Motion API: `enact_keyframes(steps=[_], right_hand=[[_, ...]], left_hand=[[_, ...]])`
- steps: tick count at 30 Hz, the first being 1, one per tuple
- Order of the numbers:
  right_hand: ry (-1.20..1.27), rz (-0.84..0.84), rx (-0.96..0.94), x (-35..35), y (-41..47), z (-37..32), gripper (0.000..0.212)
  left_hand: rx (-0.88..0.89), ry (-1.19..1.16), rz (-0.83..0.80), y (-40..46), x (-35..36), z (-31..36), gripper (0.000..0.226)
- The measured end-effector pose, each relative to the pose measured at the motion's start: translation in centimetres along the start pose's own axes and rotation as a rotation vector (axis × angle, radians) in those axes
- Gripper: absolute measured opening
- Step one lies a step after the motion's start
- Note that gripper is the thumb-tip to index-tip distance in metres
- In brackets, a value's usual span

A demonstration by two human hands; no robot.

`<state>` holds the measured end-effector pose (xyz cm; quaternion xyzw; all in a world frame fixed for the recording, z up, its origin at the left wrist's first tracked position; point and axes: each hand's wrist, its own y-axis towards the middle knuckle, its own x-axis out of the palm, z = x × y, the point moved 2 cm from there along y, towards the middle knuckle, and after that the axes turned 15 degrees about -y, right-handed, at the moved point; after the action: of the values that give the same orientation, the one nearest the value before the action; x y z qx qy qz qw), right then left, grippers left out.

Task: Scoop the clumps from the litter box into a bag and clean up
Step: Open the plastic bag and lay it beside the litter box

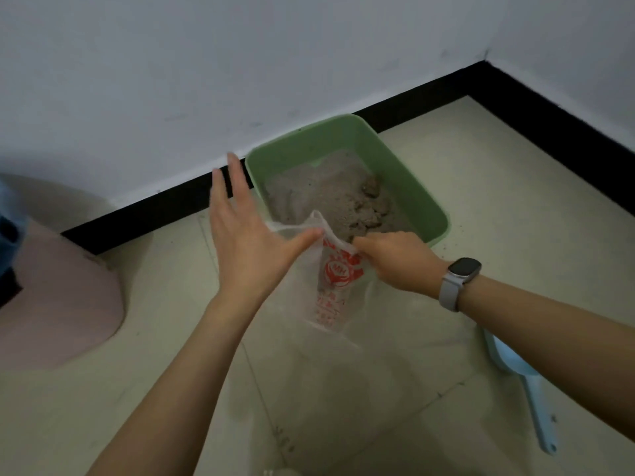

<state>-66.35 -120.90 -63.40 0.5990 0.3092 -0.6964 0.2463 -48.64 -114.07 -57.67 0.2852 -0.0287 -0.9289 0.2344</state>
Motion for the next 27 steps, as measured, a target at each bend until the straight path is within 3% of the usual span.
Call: enact_keyframes(steps=[1, 3, 5, 6, 8, 10, 12, 14, 17, 20, 21, 23, 25, 27], right_hand=[[-0.012, 0.025, -0.034, -0.2, -0.2, -0.1, 0.018], [0.008, 0.068, -0.066, -0.5, -0.4, -0.3, 0.016], [0.046, 0.108, -0.047, -0.7, -0.5, -0.4, 0.015], [0.077, 0.127, -0.025, -0.7, -0.6, -0.3, 0.016], [0.149, 0.143, 0.003, -0.6, -0.8, -0.1, 0.021], [0.145, 0.074, -0.034, -0.3, -1.5, -0.3, 0.035], [0.059, -0.032, -0.102, 0.2, -2.2, -0.7, 0.052], [-0.041, -0.131, -0.144, 1.1, -2.8, -1.1, 0.051], [-0.076, -0.189, -0.075, 2.1, -2.8, -1.5, 0.028], [-0.105, -0.183, 0.095, 2.2, -2.4, -1.2, 0.017], [-0.039, -0.192, 0.164, 2.3, -2.2, -0.9, 0.014], [0.288, -0.252, 0.369, 2.3, -1.9, -0.7, 0.011], [0.957, -0.257, 0.713, 1.9, -1.5, -0.8, 0.014], [1.653, -0.282, 0.990, 0.8, -1.5, -1.4, 0.026]], left_hand=[[0.136, 0.172, -0.023, 0.4, 0.2, 0.5, 0.124], [0.278, 0.546, -0.218, 0.6, 1.6, 0.5, 0.113], [0.220, 0.706, -0.408, 0.1, 3.4, -0.8, 0.083], [0.146, 0.649, -0.449, -0.2, 3.7, -1.4, 0.058], [-0.041, 0.352, -0.463, -0.7, 3.8, -2.5, 0.024], [-0.390, -0.109, -0.458, -1.2, 3.0, -3.5, 0.023], [-0.731, -0.616, -0.348, -1.8, 2.1, -4.3, 0.026], [-0.907, -0.940, -0.252, -2.5, 1.5, -5.3, 0.029], [-1.105, -1.128, -0.103, -3.4, 1.2, -7.2, 0.024], [-1.176, -1.187, -0.087, -4.2, 0.8, -8.1, 0.025], [-1.119, -1.120, -0.049, -4.5, 0.7, -8.3, 0.027], [-0.812, -0.780, 0.015, -4.7, 0.2, -8.6, 0.031], [-0.460, -0.457, -0.084, -5.1, 0.1, -8.6, 0.035], [-0.321, -0.236, -0.256, -5.9, 0.6, -9.1, 0.040]])
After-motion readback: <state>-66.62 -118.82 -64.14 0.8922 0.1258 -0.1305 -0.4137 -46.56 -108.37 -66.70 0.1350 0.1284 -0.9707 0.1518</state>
